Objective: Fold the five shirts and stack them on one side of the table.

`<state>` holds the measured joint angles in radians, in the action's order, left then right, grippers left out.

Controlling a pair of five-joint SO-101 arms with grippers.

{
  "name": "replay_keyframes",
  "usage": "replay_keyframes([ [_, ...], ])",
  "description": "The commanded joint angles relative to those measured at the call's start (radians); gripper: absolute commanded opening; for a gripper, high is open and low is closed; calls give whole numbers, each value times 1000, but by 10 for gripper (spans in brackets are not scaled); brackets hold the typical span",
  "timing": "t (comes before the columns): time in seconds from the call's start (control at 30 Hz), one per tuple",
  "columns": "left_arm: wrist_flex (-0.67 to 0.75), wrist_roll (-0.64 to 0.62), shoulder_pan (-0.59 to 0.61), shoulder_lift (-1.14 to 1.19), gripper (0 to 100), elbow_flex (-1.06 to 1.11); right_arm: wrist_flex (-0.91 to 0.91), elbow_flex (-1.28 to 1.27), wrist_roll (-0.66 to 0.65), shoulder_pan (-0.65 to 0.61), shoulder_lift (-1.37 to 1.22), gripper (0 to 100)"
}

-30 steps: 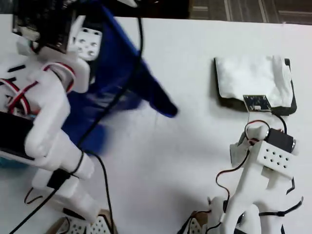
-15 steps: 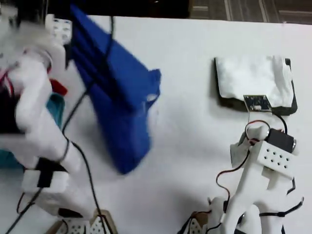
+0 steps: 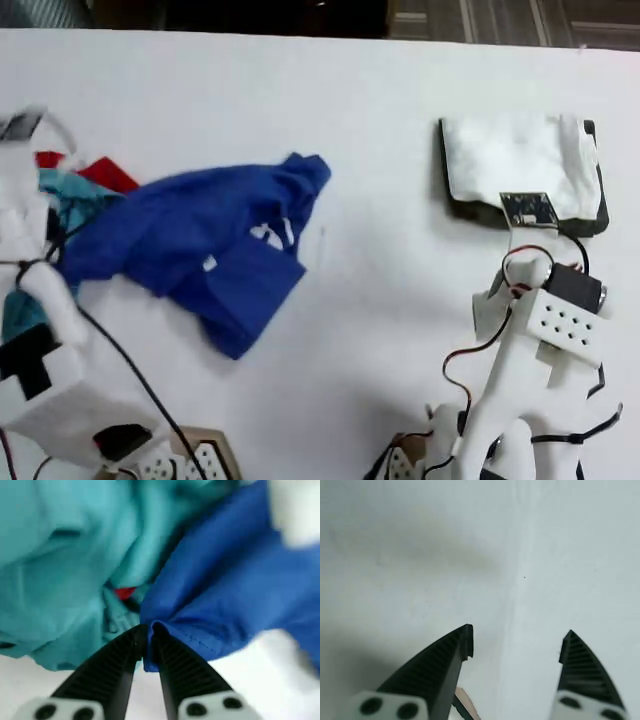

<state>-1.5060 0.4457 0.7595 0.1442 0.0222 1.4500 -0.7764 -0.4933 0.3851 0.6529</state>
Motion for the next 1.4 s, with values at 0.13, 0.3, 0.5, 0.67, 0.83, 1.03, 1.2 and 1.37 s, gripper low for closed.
replay_keyframes([
  [0.13,115,180,100,-32,190,101,-19,11,-9,-10,28,279],
  [0.3,17,176,44,-32,203,-76,-19,5,-9,-10,27,279],
  [0.5,-290,164,-192,-31,203,-329,-19,5,-9,-10,27,279],
  [0.67,-281,173,-436,-69,203,-143,-19,5,-9,-10,27,279],
  [0.83,-210,219,-626,-80,203,68,-19,5,-9,-10,27,279],
  [1.03,92,222,-569,-78,206,236,-19,5,-9,-10,27,279],
  [1.2,334,304,-465,-75,206,323,-19,5,-9,-10,27,279],
  [1.37,623,305,-362,-51,203,386,-19,5,-9,-10,27,279],
])
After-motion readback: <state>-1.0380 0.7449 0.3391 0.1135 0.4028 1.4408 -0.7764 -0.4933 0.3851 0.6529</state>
